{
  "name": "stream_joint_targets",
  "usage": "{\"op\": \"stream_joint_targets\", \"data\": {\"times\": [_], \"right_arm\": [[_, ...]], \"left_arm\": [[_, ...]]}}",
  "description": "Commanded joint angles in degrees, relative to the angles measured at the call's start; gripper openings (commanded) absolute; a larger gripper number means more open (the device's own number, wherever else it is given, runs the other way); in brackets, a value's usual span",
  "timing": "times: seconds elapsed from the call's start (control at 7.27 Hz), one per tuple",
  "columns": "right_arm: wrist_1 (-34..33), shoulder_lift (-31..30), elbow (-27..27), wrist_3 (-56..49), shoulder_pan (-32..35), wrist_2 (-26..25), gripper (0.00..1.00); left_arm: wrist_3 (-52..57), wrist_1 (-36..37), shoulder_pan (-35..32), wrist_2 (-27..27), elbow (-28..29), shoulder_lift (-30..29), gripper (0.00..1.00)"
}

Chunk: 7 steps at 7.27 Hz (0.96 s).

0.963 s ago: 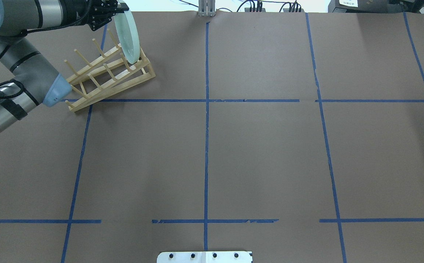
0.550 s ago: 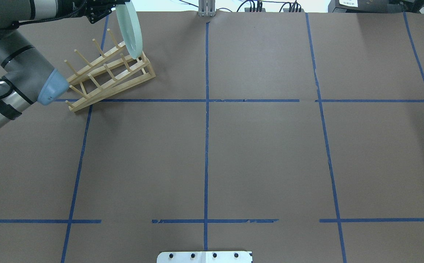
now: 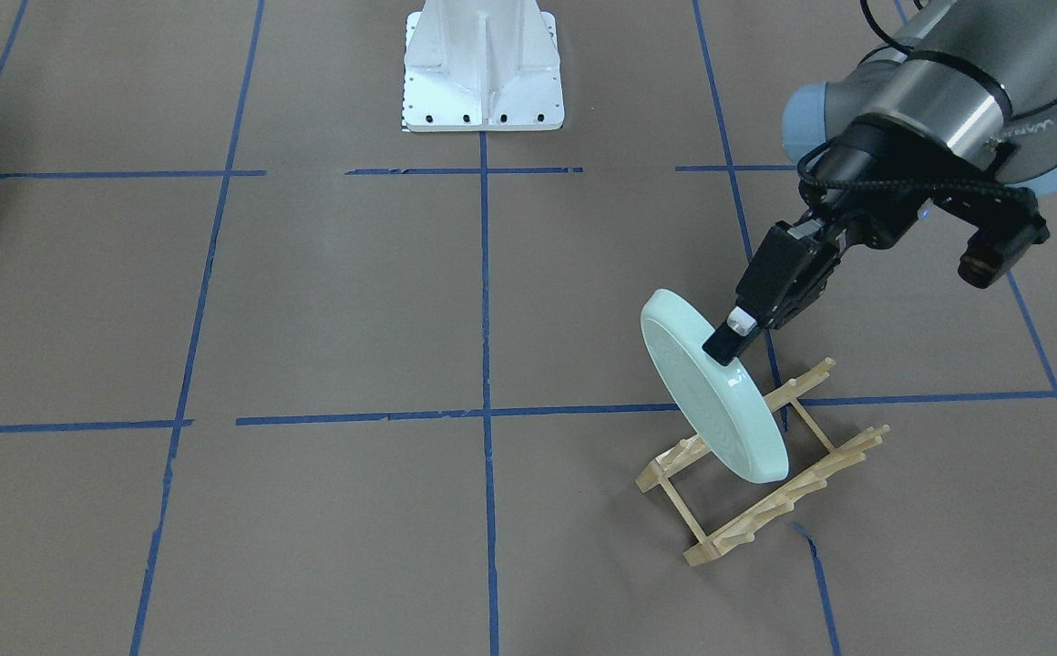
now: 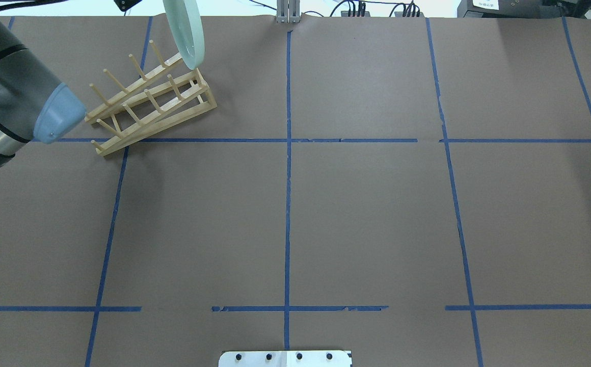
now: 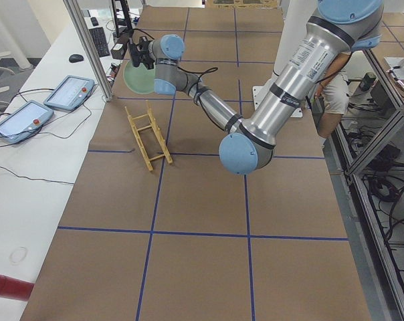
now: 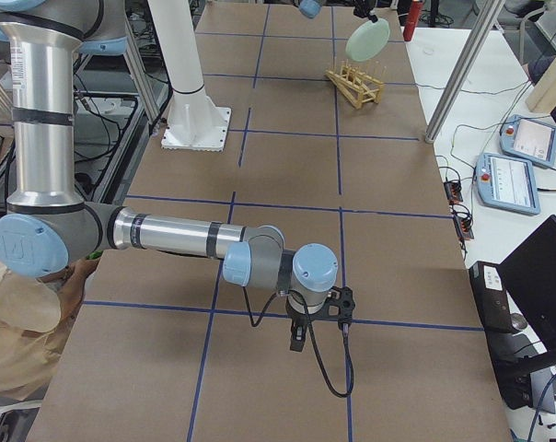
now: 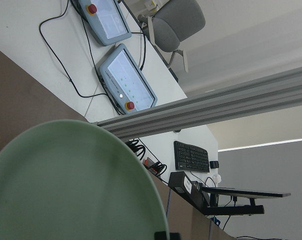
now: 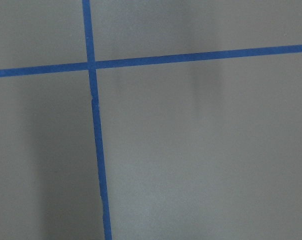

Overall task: Place plate on table
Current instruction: 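Carry the plate with the left gripper toward the robot, lowering it flat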

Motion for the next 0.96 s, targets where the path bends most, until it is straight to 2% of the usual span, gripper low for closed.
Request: {"op": "stream_joint_targets", "data": {"times": [0.0,0.14,0.28,0.41,0.55,0.69,0.83], "right_arm": [[0.0,0.0,0.0,0.0,0.0,0.0,1.00],[0.0,0.0,0.0,0.0,0.0,0.0,1.00],[0.0,0.0,0.0,0.0,0.0,0.0,1.00],[0.0,0.0,0.0,0.0,0.0,0.0,1.00],[0.0,-0.1,0.0,0.0,0.0,0.0,1.00],[0.0,0.0,0.0,0.0,0.0,0.0,1.00],[0.0,0.0,0.0,0.0,0.0,0.0,1.00]], "left_arm": [[-4.8,11.7,4.8,0.4,-9.0,2.1,0.00],[-4.6,24.1,7.4,0.4,-11.5,2.0,0.00],[-4.1,36.4,9.1,0.5,-14.1,-0.4,0.00],[-4.1,46.9,11.5,0.6,-14.1,-3.9,0.00],[-3.7,56.3,15.0,3.3,-13.1,-6.9,0.00],[-0.9,66.0,18.9,6.7,-9.0,-10.4,0.00],[3.7,73.0,21.6,7.0,-3.3,-13.8,0.00]]}}
